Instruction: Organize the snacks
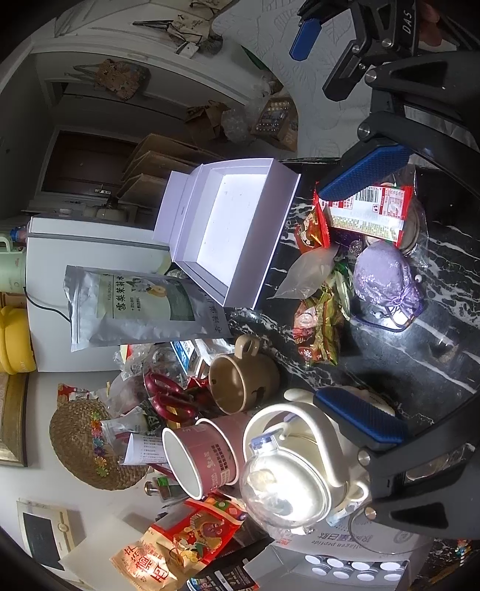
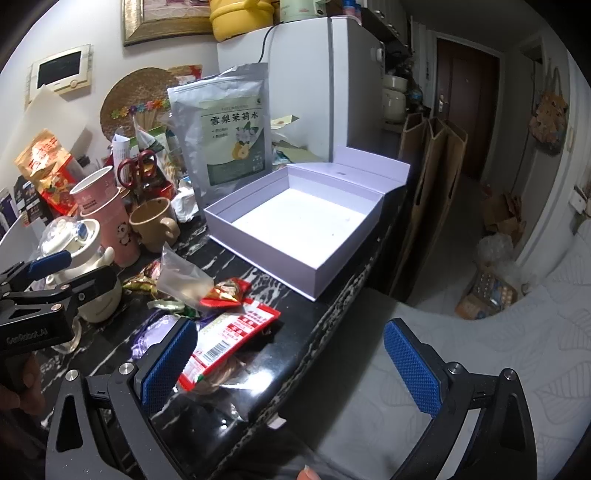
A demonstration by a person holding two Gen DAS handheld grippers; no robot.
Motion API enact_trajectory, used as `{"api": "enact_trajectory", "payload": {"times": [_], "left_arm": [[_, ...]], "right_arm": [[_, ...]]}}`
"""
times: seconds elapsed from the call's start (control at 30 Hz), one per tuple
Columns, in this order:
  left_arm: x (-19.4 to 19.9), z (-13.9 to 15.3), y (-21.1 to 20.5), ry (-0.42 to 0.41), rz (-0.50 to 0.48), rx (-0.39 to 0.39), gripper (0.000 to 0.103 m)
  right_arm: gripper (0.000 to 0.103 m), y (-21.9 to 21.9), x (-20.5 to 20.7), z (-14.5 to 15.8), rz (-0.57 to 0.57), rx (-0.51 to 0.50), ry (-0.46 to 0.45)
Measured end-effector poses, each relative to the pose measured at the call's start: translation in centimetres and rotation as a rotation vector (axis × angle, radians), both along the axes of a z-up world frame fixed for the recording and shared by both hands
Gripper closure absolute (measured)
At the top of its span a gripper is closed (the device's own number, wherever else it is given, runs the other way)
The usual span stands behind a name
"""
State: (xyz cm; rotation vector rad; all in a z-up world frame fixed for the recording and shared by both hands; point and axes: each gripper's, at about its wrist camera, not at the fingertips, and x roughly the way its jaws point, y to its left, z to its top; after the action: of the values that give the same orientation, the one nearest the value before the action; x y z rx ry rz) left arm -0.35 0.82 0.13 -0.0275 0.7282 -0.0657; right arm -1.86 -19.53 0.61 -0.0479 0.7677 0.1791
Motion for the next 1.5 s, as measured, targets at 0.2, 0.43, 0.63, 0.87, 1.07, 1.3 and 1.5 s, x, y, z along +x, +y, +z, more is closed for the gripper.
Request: {"api": "enact_trajectory", "payload": {"times": [0.2,0.43,0.63,0.87,1.07,1.3,1.5], "left_arm": [[-0.2,0.3,-0.1,-0.011,-0.005,0.002,0.0],[-0.7,0.6,-0.1,-0.022,-0.006,0.001,0.0],[-0.8,0.8,-0.1,-0.028,-0.006,0.001,0.0],[-1.0,0.9,-0.2,-0.03,-0.011,-0.004,0.0],[-1.2,1.0,-0.4,-0.038,-0.016,0.001,0.0],[-1.1,0.7,-0.5,-0.027,-0.021,-0.013,0.0],[-0.9,0.4,-0.8,-0.03,-0.012,-0.004,0.0]], "right_arm": [[0.0,0.0,-0.3,0.0,0.003,-0.001,-0.003],[0.0,0.1,-0.6,0.3,0.006,-0.004,-0.017],[0.0,0.1,-0.7,0.4,0.008,0.0,-0.025],[0.0,0.0,-0.8,0.4,0.009,0.003,-0.032],[0.0,-0.2,-0.9,0.3,0.015,0.007,-0.033],[0.0,-0.7,-0.9,-0.2,0.032,0.018,-0.03],[0.0,-1.6,-0.4,-0.6,0.042,0.055,-0.012]]}}
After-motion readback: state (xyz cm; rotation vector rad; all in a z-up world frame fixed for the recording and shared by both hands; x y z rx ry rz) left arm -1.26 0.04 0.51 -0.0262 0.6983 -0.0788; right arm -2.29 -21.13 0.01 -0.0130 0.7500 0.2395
